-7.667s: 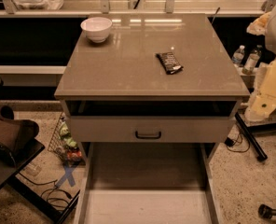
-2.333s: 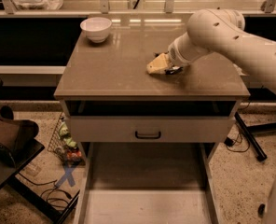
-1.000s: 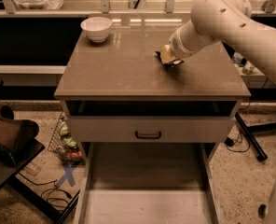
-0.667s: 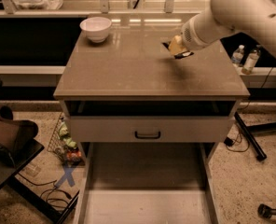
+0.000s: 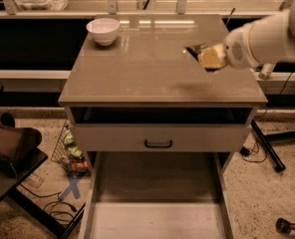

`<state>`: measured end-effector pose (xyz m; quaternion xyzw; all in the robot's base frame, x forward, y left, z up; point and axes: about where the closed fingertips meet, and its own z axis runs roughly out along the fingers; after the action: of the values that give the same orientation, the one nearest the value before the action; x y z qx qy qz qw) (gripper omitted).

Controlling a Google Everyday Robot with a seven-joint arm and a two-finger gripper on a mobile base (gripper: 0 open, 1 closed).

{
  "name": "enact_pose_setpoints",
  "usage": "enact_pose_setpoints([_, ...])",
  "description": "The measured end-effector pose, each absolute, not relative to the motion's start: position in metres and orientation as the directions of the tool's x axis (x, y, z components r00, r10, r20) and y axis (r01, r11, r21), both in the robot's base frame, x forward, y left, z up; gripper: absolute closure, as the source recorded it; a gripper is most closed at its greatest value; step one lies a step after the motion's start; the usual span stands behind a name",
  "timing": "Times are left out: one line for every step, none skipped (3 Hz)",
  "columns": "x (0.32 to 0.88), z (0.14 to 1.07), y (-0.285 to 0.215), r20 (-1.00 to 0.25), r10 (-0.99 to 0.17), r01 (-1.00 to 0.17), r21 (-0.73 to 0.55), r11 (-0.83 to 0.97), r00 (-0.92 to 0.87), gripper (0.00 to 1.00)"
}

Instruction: Place rxbar chocolate into middle drawer

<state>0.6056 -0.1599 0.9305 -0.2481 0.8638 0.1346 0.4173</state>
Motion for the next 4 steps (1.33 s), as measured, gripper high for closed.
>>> enact_pose_setpoints([0.514,0.888,-0.137,-0.796,-0.322,-0.610,0.073,0.789,-0.512,1.00])
enact_pose_setpoints([0.437,0.818,-0.164,-0.736,-0.316,-0.620,0.177,0.764,-0.599,1.00])
enact_pose_setpoints([0.377,0.774,-0.231,-0.708,-0.318,-0.618,0.209,0.758,-0.630,1.00])
enact_pose_setpoints([0.365,0.770,-0.238,-0.718,-0.370,-0.662,0.167,0.730,-0.590,1.00])
